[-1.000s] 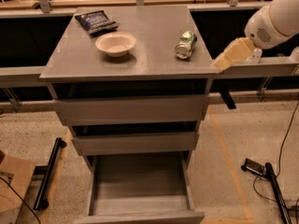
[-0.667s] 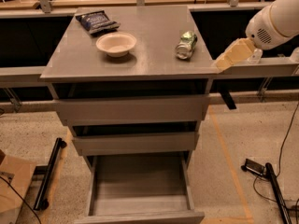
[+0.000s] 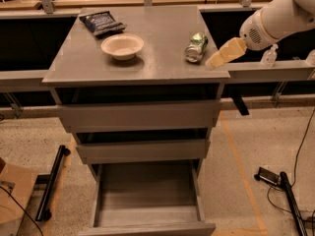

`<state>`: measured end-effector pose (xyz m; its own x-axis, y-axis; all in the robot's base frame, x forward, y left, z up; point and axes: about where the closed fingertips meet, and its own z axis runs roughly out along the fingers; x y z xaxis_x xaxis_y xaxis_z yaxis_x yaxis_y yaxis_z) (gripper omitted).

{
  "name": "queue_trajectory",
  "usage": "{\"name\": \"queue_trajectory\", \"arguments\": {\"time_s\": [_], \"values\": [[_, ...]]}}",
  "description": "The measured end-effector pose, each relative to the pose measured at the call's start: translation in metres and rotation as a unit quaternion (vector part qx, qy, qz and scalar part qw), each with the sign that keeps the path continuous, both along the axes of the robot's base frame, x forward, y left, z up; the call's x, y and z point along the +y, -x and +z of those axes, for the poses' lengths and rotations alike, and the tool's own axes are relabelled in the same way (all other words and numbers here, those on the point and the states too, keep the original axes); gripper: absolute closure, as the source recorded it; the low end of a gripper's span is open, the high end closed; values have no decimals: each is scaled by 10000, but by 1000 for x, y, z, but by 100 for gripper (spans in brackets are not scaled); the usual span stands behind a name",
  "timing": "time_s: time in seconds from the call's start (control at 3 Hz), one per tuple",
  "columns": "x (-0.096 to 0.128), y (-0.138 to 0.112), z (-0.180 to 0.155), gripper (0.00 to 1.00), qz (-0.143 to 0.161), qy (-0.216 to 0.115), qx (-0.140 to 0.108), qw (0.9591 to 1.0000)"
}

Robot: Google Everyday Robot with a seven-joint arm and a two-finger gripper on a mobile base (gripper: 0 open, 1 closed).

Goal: Place green can into bottom drawer

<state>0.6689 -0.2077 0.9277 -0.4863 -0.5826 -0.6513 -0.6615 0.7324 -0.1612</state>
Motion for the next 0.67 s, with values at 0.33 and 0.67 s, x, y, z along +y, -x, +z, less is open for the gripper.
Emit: {"name": "queue_trajectory", "arguments": {"time_s": [0.33, 0.67], "values": [[22, -39, -13, 0, -62, -497, -96, 9987], [44, -73, -30, 0, -180, -879, -208, 9958]]}}
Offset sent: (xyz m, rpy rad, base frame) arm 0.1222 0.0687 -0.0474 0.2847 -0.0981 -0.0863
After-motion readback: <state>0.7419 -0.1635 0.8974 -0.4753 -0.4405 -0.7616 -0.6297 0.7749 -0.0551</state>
